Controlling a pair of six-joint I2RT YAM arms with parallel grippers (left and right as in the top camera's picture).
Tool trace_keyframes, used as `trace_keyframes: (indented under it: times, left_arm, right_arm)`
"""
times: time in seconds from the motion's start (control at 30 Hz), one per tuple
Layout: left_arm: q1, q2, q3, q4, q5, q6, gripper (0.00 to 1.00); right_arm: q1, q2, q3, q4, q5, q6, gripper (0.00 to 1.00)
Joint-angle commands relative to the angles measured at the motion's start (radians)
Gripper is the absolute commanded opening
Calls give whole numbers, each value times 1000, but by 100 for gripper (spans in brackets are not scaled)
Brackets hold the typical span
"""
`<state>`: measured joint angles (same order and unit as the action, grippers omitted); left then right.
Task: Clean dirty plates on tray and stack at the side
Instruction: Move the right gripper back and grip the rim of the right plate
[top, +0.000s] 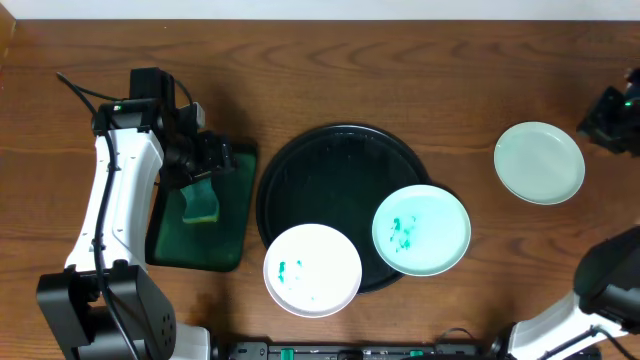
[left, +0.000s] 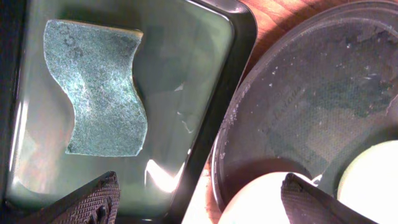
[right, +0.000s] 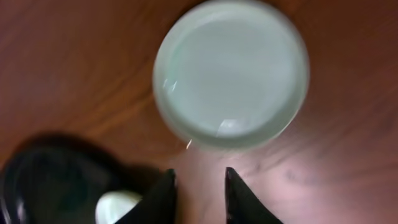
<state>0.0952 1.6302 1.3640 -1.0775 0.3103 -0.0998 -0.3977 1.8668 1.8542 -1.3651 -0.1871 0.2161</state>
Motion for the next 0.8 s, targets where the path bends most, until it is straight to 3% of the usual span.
trace_keyframes:
  times: [0.0, 0.17, 0.33, 0.57, 0.77]
  left_arm:
    - [-3, -10, 20, -6, -9, 21, 84]
    - [-3, -10, 20, -6, -9, 27, 84]
    - [-3, -10, 20, -6, -10, 47, 84]
    - [-3, -10, 20, -3, -10, 58, 84]
    - [-3, -10, 20, 2, -17, 63, 84]
  right_arm:
    - [92, 18, -25, -42, -21, -18, 38]
    - [248, 18, -150, -66, -31, -10, 54]
    - [360, 18, -311, -3, -31, 42, 57]
    - [402, 18, -416, 23, -32, 71, 55]
    - [404, 12, -540, 63, -43, 79, 46]
